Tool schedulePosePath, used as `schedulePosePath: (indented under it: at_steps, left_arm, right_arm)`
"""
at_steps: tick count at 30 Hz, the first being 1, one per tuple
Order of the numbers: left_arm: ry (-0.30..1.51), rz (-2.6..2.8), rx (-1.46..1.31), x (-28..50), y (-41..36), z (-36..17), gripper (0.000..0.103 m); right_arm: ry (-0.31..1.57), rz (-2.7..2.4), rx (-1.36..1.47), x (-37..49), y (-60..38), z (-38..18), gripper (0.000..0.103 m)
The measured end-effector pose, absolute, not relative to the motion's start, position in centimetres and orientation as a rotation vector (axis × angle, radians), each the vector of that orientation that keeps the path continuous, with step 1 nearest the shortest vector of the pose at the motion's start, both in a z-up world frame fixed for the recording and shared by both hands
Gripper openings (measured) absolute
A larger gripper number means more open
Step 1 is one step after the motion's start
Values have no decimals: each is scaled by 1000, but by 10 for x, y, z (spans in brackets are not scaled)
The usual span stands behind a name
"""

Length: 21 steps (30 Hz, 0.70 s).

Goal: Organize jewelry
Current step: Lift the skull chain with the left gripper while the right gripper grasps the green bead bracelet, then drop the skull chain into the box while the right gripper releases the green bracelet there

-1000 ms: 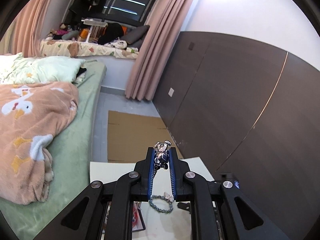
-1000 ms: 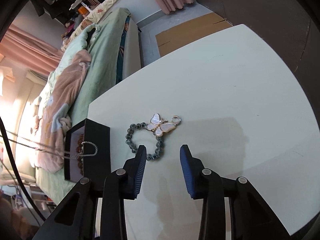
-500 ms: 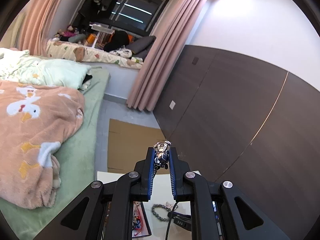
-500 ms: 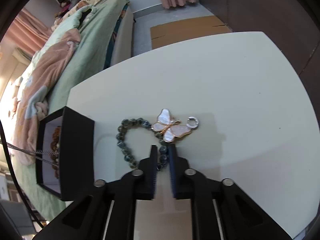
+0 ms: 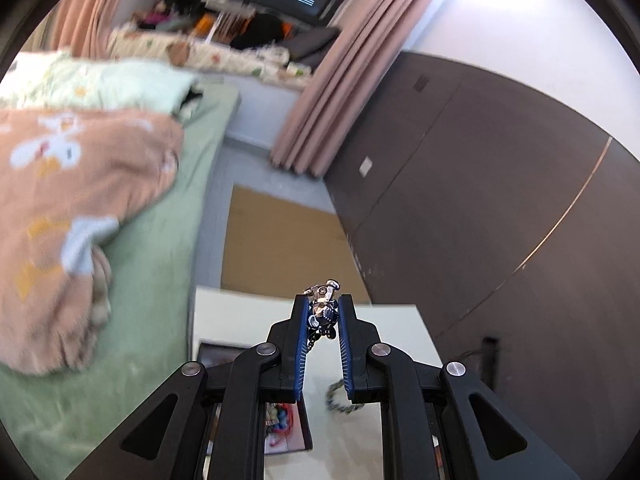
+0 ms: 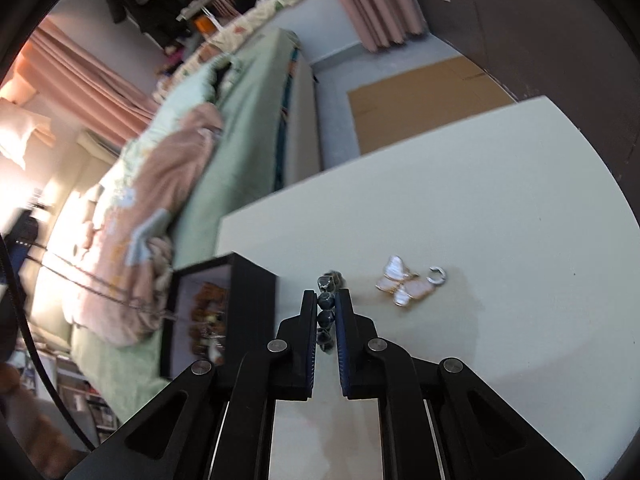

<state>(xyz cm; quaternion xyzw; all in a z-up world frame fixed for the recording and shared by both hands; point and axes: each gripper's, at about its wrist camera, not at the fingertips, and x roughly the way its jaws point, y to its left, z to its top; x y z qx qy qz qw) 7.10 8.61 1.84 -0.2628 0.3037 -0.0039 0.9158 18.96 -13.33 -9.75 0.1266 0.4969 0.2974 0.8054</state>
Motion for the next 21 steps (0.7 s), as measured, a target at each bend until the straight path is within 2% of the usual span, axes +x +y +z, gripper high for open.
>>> schedulePosePath:
  at_steps: [4, 5, 6, 7, 8, 9, 21]
  left_arm:
    - [705, 8, -558, 78, 84, -1, 16]
    - [714, 20, -554, 78, 83, -4, 21]
    - [721, 24, -553, 78, 83, -7, 42]
    - [725, 25, -556, 77, 83, -9, 58]
    - [726, 26, -559, 76, 84, -11, 90]
    - [720, 33, -563, 74, 84, -12, 100]
    - [720, 158, -564, 54, 116, -18, 100]
  right_arm:
    - [1024, 667, 305, 185, -136, -88, 11]
    - [1017, 671, 310, 183, -138, -85, 11]
    - [1004, 680, 320, 181, -141, -81, 11]
    - [995, 688, 329, 179, -141, -79, 11]
    - [985, 698, 340, 178, -141, -77, 11]
    - [974, 710, 351, 176, -142, -75, 11]
    - [838, 898, 433, 145, -117, -46, 11]
